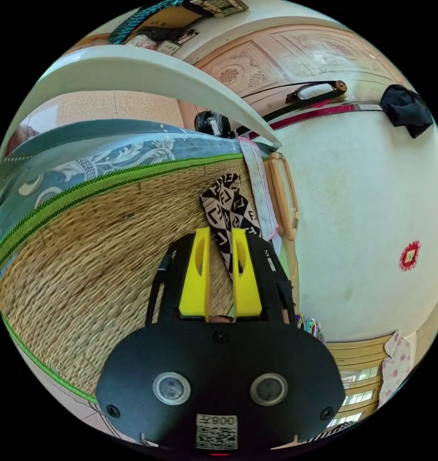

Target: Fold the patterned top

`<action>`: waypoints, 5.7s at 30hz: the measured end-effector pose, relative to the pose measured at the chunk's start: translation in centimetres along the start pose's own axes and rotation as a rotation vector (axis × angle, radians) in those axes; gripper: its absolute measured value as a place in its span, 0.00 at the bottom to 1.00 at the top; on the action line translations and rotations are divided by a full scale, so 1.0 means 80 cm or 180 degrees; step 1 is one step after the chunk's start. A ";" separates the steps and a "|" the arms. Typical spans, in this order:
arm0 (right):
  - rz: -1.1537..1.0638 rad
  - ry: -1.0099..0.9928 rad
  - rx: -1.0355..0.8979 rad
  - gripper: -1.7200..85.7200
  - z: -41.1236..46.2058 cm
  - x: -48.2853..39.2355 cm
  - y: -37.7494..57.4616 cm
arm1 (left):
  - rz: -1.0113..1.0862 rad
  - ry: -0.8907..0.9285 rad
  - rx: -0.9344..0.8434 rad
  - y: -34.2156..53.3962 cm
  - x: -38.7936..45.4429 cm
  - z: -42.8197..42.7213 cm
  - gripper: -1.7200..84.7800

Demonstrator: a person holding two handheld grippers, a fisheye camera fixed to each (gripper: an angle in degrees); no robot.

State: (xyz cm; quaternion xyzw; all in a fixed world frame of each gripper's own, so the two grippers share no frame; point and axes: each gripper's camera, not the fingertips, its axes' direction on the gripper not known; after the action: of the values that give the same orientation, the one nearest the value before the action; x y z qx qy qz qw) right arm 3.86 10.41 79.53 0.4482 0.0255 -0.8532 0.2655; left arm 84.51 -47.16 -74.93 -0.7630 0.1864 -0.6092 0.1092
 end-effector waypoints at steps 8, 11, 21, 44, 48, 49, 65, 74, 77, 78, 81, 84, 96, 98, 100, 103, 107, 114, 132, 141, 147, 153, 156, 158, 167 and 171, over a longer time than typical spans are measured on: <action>-0.0005 0.0003 0.0049 0.08 0.018 0.003 -0.032 | 0.0266 0.0193 0.0076 -0.007 0.018 -0.032 0.04; 0.0017 -0.0009 0.0102 0.08 0.021 0.006 -0.044 | 0.0447 0.0408 0.0321 0.015 0.032 -0.079 0.03; -0.0121 0.0025 0.0030 0.09 0.039 -0.007 -0.089 | 0.0038 0.0429 0.0440 0.109 -0.017 -0.123 0.03; 0.0887 -0.0427 0.0819 0.14 -0.086 0.202 -0.080 | 0.3793 -0.0279 -0.1597 0.456 0.405 0.180 0.07; 0.0823 -0.0278 0.0886 0.14 -0.098 0.205 -0.082 | 0.3626 -0.0236 -0.1533 0.470 0.410 0.180 0.09; 0.0792 -0.0245 0.0872 0.14 -0.101 0.204 -0.087 | 0.3571 -0.0298 -0.1515 0.472 0.413 0.185 0.10; 0.0601 0.0039 0.0348 0.12 -0.091 0.229 -0.155 | 0.3835 -0.0765 -0.1421 0.551 0.469 0.251 0.09; 0.0432 -0.0191 0.0527 0.04 -0.139 0.233 -0.143 | 0.3901 -0.0875 -0.1258 0.571 0.493 0.264 0.03; 0.0331 -0.0341 0.0703 0.04 -0.177 0.233 -0.134 | 0.3898 -0.0738 -0.1125 0.574 0.508 0.254 0.03; 0.0311 -0.0365 0.0741 0.04 -0.186 0.232 -0.132 | 0.3910 -0.0657 -0.1077 0.576 0.517 0.251 0.03; 0.0160 -0.0414 0.0955 0.04 -0.243 0.230 -0.118 | 0.3978 -0.0442 -0.0940 0.582 0.545 0.246 0.03; 0.0065 -0.0325 0.1124 0.03 -0.305 0.235 -0.093 | 0.4067 -0.0184 -0.0865 0.594 0.578 0.249 0.03; 0.0640 -0.0033 0.1499 0.03 -0.457 0.358 0.092 | 0.4276 0.0431 -0.1306 0.690 0.647 0.351 0.03; 0.0767 -0.0056 0.1515 0.03 -0.468 0.384 0.124 | 0.4270 0.0495 -0.1410 0.701 0.649 0.365 0.03; 0.0819 -0.0079 0.1538 0.03 -0.477 0.399 0.144 | 0.4309 0.0532 -0.1470 0.713 0.653 0.377 0.03; 0.0888 -0.0091 0.1589 0.03 -0.495 0.420 0.174 | 0.4355 0.0587 -0.1533 0.724 0.659 0.393 0.03; 0.1053 -0.0087 0.1640 0.03 -0.514 0.453 0.219 | 0.4391 0.0629 -0.1660 0.737 0.665 0.418 0.03; 0.1398 -0.0129 0.1463 0.04 -0.502 0.519 0.270 | 0.4453 0.0474 -0.2006 0.767 0.653 0.478 0.03; 0.1435 -0.0605 0.1544 0.10 -0.488 0.528 0.365 | 0.3735 0.0264 -0.1565 0.606 0.602 0.458 0.03; 0.1396 -0.0511 0.1326 0.04 -0.478 0.514 0.359 | 0.3504 -0.0498 -0.1515 0.518 0.568 0.500 0.02; 0.1306 -0.0654 0.1148 0.03 -0.492 0.518 0.383 | 0.3701 -0.0603 -0.1621 0.507 0.552 0.508 0.02; 0.1487 -0.0758 0.1161 0.02 -0.478 0.515 0.402 | 0.3599 -0.0495 -0.1605 0.494 0.541 0.499 0.02; 0.1424 -0.0606 0.1481 0.02 -0.503 0.485 0.405 | 0.3657 -0.0471 -0.1448 0.493 0.547 0.479 0.02; 0.1280 -0.0284 0.1609 0.02 -0.522 0.450 0.383 | 0.3674 -0.0364 -0.1385 0.491 0.549 0.466 0.02; 0.1316 0.0975 0.0987 0.02 -0.459 0.412 0.268 | 0.3468 -0.0540 -0.1517 0.479 0.522 0.465 0.02; 0.1376 0.0943 0.1081 0.02 -0.459 0.396 0.271 | 0.3606 -0.0669 -0.1096 0.447 0.536 0.436 0.02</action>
State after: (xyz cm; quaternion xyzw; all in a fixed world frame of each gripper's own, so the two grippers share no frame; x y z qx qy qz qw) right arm 27.30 -11.48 37.17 0.6007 -0.1748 -0.6944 0.3556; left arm 121.01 -99.62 -59.06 -0.6078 0.6482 -0.3385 0.3096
